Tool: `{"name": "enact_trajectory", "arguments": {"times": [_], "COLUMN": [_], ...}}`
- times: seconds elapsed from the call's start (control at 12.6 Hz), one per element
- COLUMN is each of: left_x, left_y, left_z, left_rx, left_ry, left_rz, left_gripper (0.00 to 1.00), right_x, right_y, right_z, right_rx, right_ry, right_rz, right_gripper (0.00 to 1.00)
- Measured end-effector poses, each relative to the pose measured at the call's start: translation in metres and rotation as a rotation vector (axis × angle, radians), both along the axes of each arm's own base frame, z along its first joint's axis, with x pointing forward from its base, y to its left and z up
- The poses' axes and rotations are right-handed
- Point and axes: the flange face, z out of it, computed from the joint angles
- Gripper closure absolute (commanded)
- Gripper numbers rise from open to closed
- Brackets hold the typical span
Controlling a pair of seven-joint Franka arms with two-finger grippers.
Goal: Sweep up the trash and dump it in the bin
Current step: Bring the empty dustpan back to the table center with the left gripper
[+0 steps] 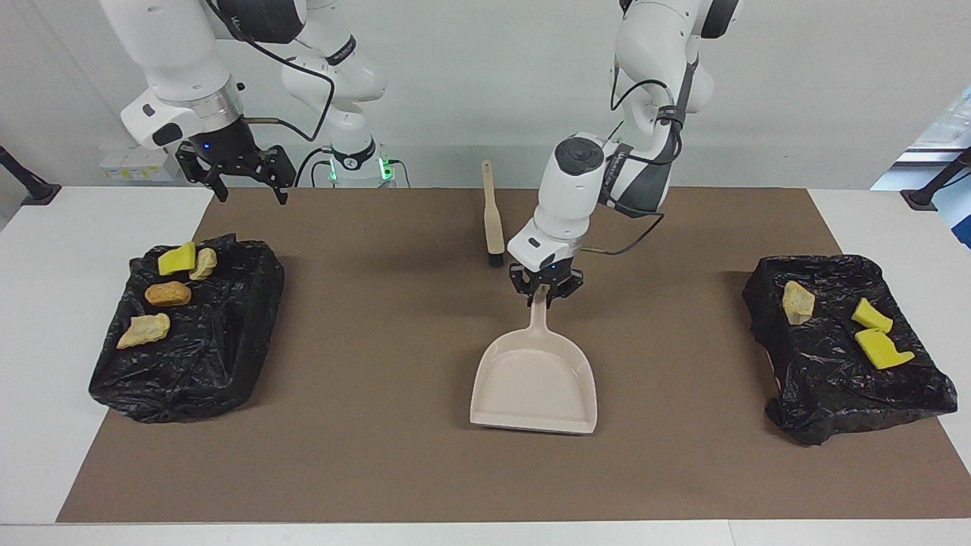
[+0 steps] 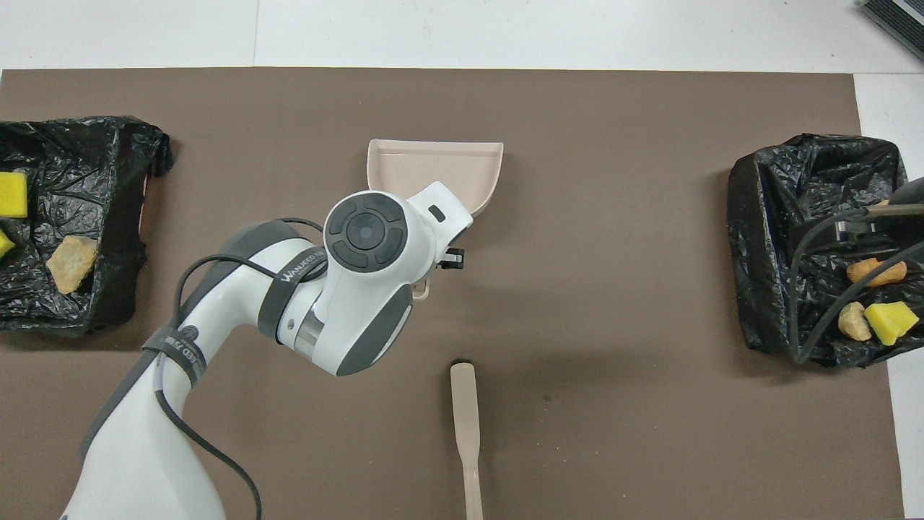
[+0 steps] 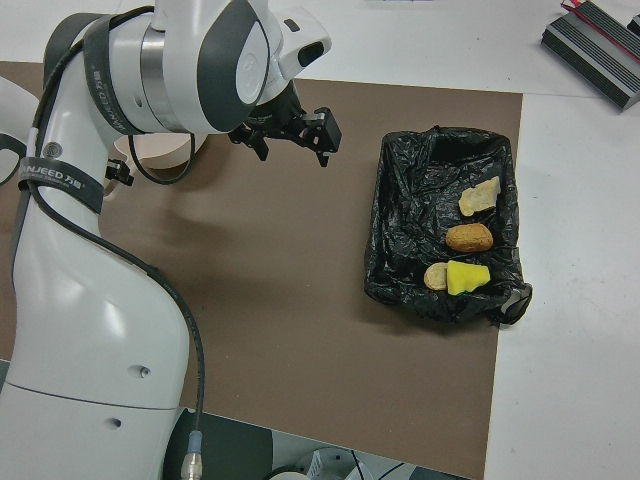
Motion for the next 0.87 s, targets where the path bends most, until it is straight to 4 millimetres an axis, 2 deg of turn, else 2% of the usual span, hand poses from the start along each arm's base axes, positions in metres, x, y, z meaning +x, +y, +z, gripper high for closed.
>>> {"name": "enact_trajectory", "arguments": {"times": [0.24, 0.47, 0.63, 0.71, 0.79, 0.87], "left_x": [-0.014, -0.011, -0.008, -0.008, -0.009, -0.011], "left_y": [-0.019, -0.022, -0.032, -0.04, -0.045, -0.049], "left_z": [0.002, 0.0, -0.013, -0.019, -0.023, -0.025], "left_rx": [-0.01, -0.009, 0.005, 0.007, 0.009, 0.012], "left_ry": [0.005, 0.004, 0.005, 0.009, 0.012, 0.017], "left_rz": [0.048, 0.048, 0.031, 0.022, 0.015, 0.012], "left_gripper": [1.0, 1.0, 1.0, 0.94, 0.68, 0.57], "right_x": [0.0, 0.0, 0.0, 0.0, 0.0, 0.0], "right_y": [0.0, 0.0, 0.0, 0.0, 0.0, 0.0], "right_z": [0.0, 0.0, 0.0, 0.0, 0.0, 0.0], "right_rx": [0.0, 0.0, 0.0, 0.0, 0.0, 0.0], "right_ry": [0.0, 0.0, 0.0, 0.0, 0.0, 0.0], "right_rz": [0.0, 0.0, 0.0, 0.0, 0.0, 0.0], "right_gripper": [0.0, 0.0, 0.0, 0.0, 0.0, 0.0]}}
